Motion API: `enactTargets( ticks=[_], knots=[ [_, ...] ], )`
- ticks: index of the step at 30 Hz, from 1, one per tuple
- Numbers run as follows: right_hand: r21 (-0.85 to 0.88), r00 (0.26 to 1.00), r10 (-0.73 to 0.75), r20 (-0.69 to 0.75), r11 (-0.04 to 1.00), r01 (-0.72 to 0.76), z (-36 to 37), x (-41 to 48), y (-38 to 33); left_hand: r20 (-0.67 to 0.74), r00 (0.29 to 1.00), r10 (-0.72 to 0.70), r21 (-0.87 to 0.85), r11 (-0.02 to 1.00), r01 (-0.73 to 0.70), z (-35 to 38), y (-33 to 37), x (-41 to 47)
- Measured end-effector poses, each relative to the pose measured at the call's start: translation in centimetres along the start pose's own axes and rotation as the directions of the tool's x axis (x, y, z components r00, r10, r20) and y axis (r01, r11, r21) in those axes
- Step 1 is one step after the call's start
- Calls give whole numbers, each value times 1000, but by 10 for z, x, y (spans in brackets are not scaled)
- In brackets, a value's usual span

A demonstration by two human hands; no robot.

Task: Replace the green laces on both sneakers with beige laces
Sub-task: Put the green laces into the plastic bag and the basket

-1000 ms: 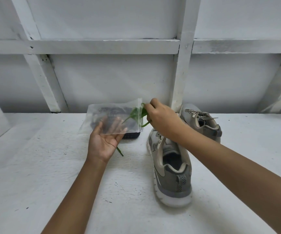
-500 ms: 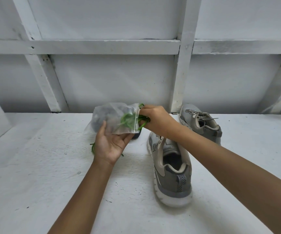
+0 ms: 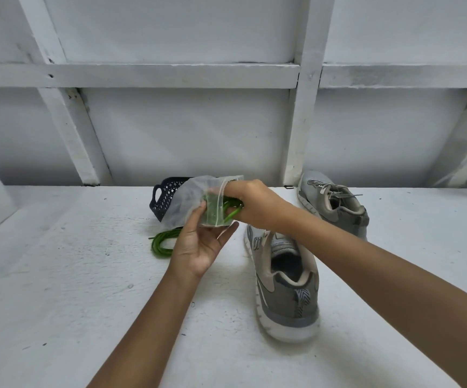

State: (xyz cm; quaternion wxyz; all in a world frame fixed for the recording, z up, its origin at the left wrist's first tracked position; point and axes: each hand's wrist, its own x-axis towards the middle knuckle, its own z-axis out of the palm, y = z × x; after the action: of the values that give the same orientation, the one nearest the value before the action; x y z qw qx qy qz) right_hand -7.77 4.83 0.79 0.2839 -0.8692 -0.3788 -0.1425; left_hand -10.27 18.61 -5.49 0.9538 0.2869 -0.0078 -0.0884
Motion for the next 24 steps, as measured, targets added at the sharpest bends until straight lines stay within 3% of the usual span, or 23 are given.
enactTargets(
  ticks=[3,5,7,9,11,13,15,17,20,21,22,24],
  knots=[
    [29,981,146,130,988,-151,-6,6,-4,2,999,-54,72,996,54,3,-4,-2],
    [12,969,181,169,982,-186,-14,10,-5,-60,986,-153,200,966,162,3,-3,-5],
    [-25,953,208,218,978,-208,-23,13,-3,-132,953,-273,406,862,303,5,7,-12],
    [-78,928,273,252,962,-262,-33,15,2,-195,932,-306,657,665,355,8,19,-18],
    [-135,906,321,275,946,-294,-42,17,7,-227,964,-137,873,411,263,14,31,-22],
    [-190,894,349,282,934,-304,-54,19,5,-107,974,202,984,164,74,21,40,-22],
    [-239,888,373,268,919,-314,-66,23,2,146,862,485,988,-26,-153,31,48,-21],
    [-296,880,389,272,904,-308,-74,29,-3,357,791,497,930,-109,-351,46,55,-19],
    [-307,860,405,312,899,-312,-82,40,-10,423,885,194,888,-283,-362,66,54,-5],
    [-266,847,413,335,904,-336,-85,44,-13,405,905,131,889,-290,-356,70,52,0],
    [-227,826,426,369,903,-364,-87,47,-15,397,913,91,900,-233,-368,73,50,4],
    [-183,787,429,443,903,-389,-94,52,-19,404,913,65,915,-47,-402,75,49,11]
  ],
)
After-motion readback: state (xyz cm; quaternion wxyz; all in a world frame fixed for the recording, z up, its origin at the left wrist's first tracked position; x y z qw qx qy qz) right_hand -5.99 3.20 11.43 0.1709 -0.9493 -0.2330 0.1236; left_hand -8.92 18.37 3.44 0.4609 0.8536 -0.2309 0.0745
